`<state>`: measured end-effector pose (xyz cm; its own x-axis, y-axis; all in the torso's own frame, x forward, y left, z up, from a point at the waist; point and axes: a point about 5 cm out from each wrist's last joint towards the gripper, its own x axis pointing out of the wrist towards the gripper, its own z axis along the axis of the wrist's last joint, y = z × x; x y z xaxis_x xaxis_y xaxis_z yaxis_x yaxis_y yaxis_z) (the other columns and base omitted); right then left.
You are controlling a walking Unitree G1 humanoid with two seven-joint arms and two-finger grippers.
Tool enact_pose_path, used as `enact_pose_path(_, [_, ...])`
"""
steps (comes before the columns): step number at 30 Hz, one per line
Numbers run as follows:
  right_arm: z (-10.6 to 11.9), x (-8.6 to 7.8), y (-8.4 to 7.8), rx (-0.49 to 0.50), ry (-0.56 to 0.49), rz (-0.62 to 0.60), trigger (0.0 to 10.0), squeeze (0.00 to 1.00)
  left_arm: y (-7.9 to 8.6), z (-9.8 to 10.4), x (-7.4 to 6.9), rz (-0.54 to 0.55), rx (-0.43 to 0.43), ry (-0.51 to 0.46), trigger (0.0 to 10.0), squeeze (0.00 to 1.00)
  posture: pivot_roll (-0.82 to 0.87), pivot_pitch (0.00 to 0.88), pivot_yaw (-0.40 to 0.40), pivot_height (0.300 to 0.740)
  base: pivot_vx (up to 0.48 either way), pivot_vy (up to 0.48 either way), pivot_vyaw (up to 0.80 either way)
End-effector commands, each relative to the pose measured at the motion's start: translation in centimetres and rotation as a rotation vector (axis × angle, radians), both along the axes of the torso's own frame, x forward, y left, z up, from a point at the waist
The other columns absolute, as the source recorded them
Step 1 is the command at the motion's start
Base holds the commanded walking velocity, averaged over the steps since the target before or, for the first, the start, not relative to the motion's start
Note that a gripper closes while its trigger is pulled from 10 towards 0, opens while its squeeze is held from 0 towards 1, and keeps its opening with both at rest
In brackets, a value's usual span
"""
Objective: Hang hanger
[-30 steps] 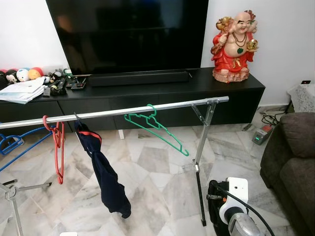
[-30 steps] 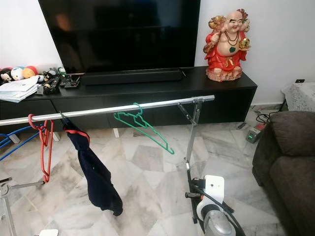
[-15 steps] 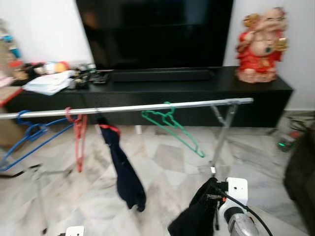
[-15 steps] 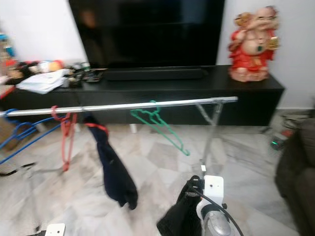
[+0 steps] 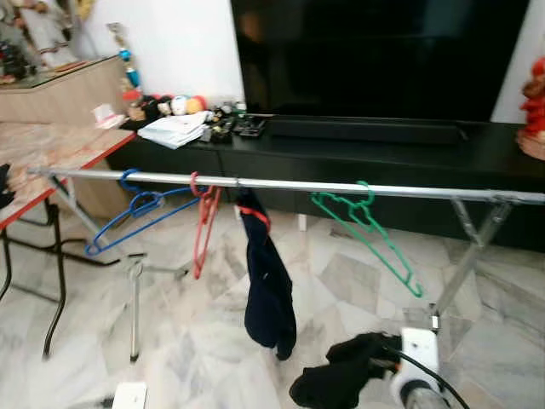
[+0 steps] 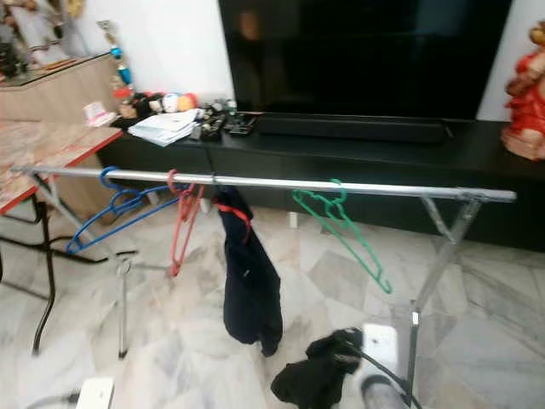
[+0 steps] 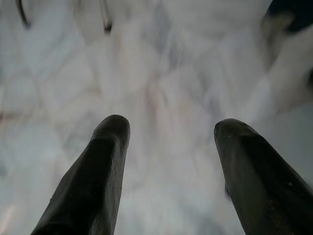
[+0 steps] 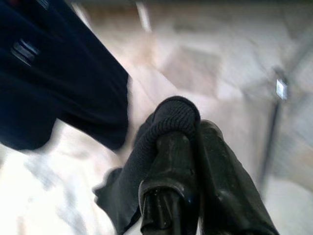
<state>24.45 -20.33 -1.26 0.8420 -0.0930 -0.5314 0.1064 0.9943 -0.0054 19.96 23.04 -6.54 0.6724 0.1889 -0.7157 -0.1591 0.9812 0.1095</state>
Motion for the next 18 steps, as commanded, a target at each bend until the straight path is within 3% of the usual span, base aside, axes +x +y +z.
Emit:
enact_pose_path(1, [0.1, 0.5, 1.0, 0.018, -0.022, 0.007, 10.0, 0.00, 0.9, 0.7, 0.7, -0.024, 0.034, -0.038, 10.0, 0.00, -0.11, 0.002, 0.115, 0.740, 0.000, 0.000, 0.00])
enact_pose_path(6, [-1.3, -0.1, 0.4, 0.043, 0.025, -0.032, 10.0, 0.00, -0.2, 3.7, 4.6, -0.127, 0.076, -0.254, 10.0, 0.00, -0.09, 0.000, 0.103, 0.740, 0.000, 0.000, 0.00])
enact_pose_path(7, [-1.3, -0.1, 0.4, 0.043, 0.025, -0.032, 10.0, 0.00, -0.2, 3.7, 4.6, -0.127, 0.076, -0.254, 10.0, 0.00, -0.09, 0.000, 0.103, 0.740, 0.000, 0.000, 0.00])
enact_pose_path(8, [-1.9, -0.4, 0.3, 0.062, 0.047, -0.062, 10.0, 0.00, -1.1, 5.7, 6.4, -0.179, 0.107, -0.391, 10.0, 0.00, -0.08, 0.000, 0.101, 0.740, 0.000, 0.000, 0.00])
enact_pose_path(9, [-1.9, -0.4, 0.3, 0.062, 0.047, -0.062, 10.0, 0.00, -1.1, 5.7, 6.4, -0.179, 0.107, -0.391, 10.0, 0.00, -0.08, 0.000, 0.101, 0.740, 0.000, 0.000, 0.00])
enact_pose_path(12, [-2.1, -0.3, 0.1, 0.072, 0.047, -0.124, 10.0, 0.00, -2.9, 7.8, 7.0, -0.225, 0.114, -0.540, 10.0, 0.00, -0.08, 0.000, 0.106, 0.740, 0.000, 0.000, 0.00])
enact_pose_path(15, [-1.8, 0.0, 0.0, 0.087, 0.015, -0.148, 10.0, 0.00, -3.7, 8.2, 6.7, -0.239, 0.104, -0.575, 10.0, 0.00, -0.08, 0.000, 0.108, 0.740, 0.000, 0.000, 0.00])
enact_pose_path(18, [-1.6, 0.4, 0.0, 0.092, -0.005, -0.154, 10.0, 0.00, -4.6, 8.5, 6.5, -0.263, 0.092, -0.605, 10.0, 0.00, -0.09, 0.000, 0.108, 0.740, 0.000, 0.460, 0.00])
